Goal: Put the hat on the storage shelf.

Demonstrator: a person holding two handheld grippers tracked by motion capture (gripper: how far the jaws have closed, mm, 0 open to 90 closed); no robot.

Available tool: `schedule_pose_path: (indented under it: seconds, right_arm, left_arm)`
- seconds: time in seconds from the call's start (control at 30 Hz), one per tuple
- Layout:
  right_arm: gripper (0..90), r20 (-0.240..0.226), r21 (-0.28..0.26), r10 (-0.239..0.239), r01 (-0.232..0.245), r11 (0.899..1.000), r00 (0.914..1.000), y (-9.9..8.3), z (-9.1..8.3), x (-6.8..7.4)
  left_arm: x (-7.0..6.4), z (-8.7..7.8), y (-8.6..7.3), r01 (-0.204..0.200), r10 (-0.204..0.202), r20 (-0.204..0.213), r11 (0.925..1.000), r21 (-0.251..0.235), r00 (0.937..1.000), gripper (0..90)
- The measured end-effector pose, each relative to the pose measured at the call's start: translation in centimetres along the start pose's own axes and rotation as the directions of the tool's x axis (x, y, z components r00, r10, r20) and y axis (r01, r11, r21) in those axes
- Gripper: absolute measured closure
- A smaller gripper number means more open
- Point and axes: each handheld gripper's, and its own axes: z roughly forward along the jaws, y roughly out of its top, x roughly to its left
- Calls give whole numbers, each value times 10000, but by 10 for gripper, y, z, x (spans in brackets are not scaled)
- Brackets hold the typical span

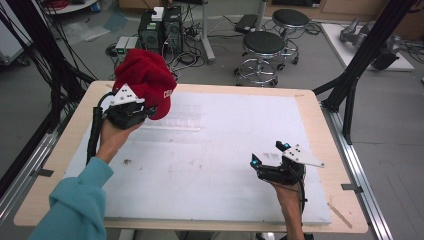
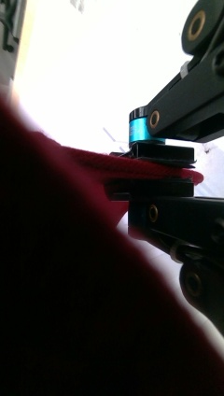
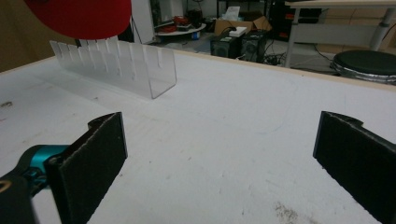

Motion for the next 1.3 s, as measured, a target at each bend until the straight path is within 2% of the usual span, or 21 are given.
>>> schedule_pose_path:
  seconds: [0.2, 0.27, 0.43, 0.57, 0.67, 0.77, 0.83, 0.9, 0.97, 1.03, 1.13, 1.3]
  right_arm:
    - [17, 151, -51, -49, 49, 10000, 9999, -14, 2, -2]
    - [17, 222, 106, 11, -13, 9999, 9998, -16, 3, -2]
    - [17, 301, -188, -48, 54, 9998, 9995, -16, 4, -1]
    - [17, 340, -62, 24, -22, 10000, 9994, -18, 4, -1]
    - [17, 381, -44, -8, 10, 10000, 9993, -18, 2, -1]
    - [18, 466, -512, -149, 173, 9985, 9988, -23, -2, -2]
    - [17, 528, -464, -44, 68, 9989, 9986, -30, -3, -5]
    - [17, 629, -231, 237, -223, 9995, 9977, -34, -3, -6]
    - [17, 688, -286, 35, -15, 9996, 9976, -34, -2, -5]
    - [17, 700, -579, -143, 184, 9982, 9974, -33, -1, -2]
    - [17, 635, -626, -64, 104, 9980, 9980, -33, 2, -2]
    - [17, 522, -492, 71, -45, 9988, 9986, -35, 6, -2]
  left_arm:
    - [2, 10, -4, -126, 130, -190, 9997, 215, 9997, 848]
    - [2, 12, -5, -73, 78, -222, 9998, 194, 9997, 847]
    - [0, 18, -6, -167, 176, -299, 9994, 299, 9994, 847]
    - [-2, 22, -8, -82, 97, -375, 9992, 402, 9992, 848]
    - [-2, 23, -9, 43, -31, -409, 9995, 307, 9992, 847]
    - [-3, 24, -13, 209, -199, -480, 9996, 189, 9986, 847]
    - [-4, 24, -14, 287, -281, -528, 9995, 94, 9982, 847]
    - [-6, 26, -15, 219, -210, -583, 9997, 147, 9981, 847]
    - [-9, 26, -14, -2, 10, -728, 9999, 108, 9973, 846]
    - [-11, 27, -15, -22, 26, -754, 10000, 52, 9972, 847]
    - [-12, 29, -17, -17, 28, -772, 9999, 152, 9970, 847]
    - [-11, 37, -28, 367, -335, -803, 9986, 379, 9962, 847]
